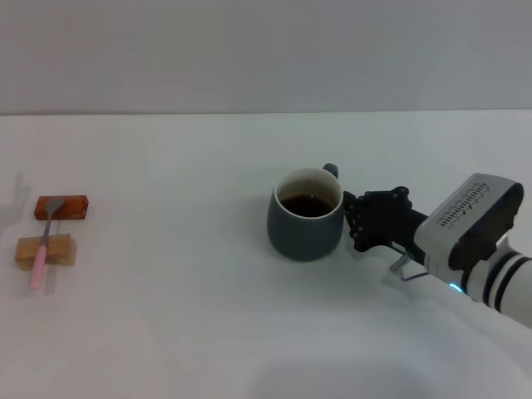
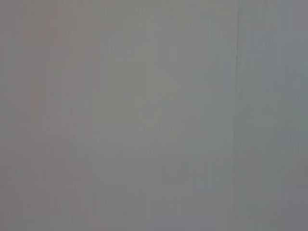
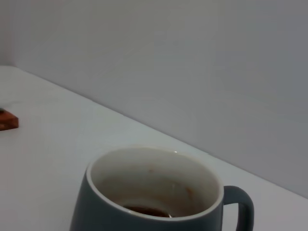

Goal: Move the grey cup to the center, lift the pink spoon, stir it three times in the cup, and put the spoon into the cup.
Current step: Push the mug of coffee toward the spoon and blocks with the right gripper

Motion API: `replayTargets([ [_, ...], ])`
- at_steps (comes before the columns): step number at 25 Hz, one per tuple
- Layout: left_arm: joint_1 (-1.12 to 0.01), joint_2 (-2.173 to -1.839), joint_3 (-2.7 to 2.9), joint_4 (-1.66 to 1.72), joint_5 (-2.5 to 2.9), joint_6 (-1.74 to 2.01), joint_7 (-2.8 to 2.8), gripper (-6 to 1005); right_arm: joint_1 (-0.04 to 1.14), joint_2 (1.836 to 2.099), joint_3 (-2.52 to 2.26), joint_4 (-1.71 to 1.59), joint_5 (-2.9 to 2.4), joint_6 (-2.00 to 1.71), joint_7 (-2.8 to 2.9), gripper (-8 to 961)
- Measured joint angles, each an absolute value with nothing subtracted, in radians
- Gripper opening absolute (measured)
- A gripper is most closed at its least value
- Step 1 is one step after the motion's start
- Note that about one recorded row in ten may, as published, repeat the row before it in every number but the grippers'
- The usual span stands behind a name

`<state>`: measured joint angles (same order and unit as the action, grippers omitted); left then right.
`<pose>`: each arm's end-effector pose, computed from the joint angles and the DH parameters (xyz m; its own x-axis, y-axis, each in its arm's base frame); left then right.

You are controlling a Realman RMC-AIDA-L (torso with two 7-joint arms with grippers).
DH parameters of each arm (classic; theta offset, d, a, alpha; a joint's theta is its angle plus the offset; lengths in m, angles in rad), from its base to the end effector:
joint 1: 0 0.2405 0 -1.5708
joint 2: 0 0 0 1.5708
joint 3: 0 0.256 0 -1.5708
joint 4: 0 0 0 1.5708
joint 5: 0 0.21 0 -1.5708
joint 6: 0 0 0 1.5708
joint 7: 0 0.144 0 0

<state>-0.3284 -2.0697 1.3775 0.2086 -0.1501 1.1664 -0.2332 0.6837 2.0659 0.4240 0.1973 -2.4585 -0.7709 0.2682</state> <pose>-0.3750 0.3138 0.0541 0.6766 -0.1317 0.7245 0.7363 0.1347 -0.6631 0.2649 0.3634 -0.1074 0.9083 -0.1370 -0.3951 -0.3783 -0.6722 -0.6364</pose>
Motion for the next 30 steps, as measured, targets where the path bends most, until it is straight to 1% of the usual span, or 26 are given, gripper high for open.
replayTargets([
  [13, -0.328, -2.069, 1.381, 0.216, -0.167, 1.169, -0.233, 724, 0.722, 2.067, 0.431, 0.224, -2.532, -0.756, 0.331, 5],
  [30, -0.299, -2.066, 1.389, 0.210, -0.156, 1.224, -0.260, 724, 0.723, 2.076, 0.426, 0.295, -2.533, -0.743, 0.379, 4],
])
